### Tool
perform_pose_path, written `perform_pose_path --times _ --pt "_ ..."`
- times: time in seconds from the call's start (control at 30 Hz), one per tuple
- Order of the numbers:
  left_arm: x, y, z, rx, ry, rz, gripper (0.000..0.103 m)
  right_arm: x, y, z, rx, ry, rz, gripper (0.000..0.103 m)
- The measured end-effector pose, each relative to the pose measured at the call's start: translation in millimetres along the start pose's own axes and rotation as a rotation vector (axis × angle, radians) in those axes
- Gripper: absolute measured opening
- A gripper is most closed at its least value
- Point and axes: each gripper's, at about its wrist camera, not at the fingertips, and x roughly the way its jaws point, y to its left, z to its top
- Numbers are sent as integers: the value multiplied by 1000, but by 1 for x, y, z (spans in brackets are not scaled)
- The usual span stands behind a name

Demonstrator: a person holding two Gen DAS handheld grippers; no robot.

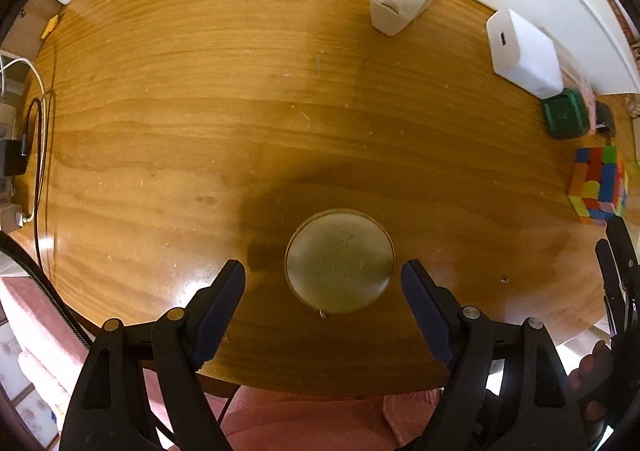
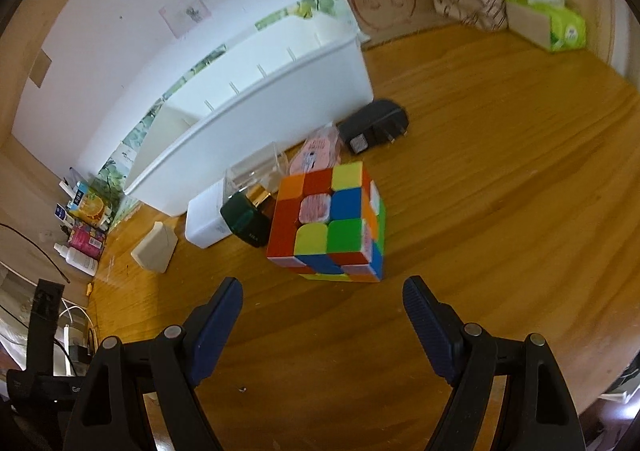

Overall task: Organize rigid objects
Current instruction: 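Grasp the Rubik's cube with the right gripper while the left grasps the gold round tin, then lift the cube and the gold tin and carry both over the white bin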

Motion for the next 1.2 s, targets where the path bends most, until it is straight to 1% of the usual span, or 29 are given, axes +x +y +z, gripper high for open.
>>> perform_pose_path --times 0.17,0.33,0.4,0.47,0.67,0.73,0.77,0.83,0.93,0.97,1.03,1.1,1.2 --pt "7 -5 11 -5 50 -8 83 17 4 6 -4 34 -3 83" --pt "10 -11 20 -15 66 19 83 28 2 15 8 54 0 83" --pt "12 -17 25 -2 84 42 83 30 0 19 11 58 3 83" --pt "14 -24 33 3 99 49 83 32 -1 24 5 59 3 83" --pt "13 -26 42 -17 131 48 76 37 0 35 -57 59 3 83" --pt "13 -27 43 -27 140 47 73 40 2 39 -80 60 0 75" --pt "13 -26 41 -34 143 45 71 41 2 40 -93 64 -8 72" --pt "13 -25 41 -50 147 43 69 43 2 42 -108 73 -5 71" --pt "10 -25 39 -71 150 38 59 44 0 45 -126 90 4 70" --pt "12 -23 33 -76 153 36 59 46 1 46 -132 95 7 70" --pt "12 -22 34 -96 160 35 59 45 0 49 -143 102 13 68" --pt "12 -19 24 -115 165 32 59 44 0 52 -156 104 20 67" --pt "14 -14 22 -143 182 30 59 41 -2 58 -173 102 34 63"
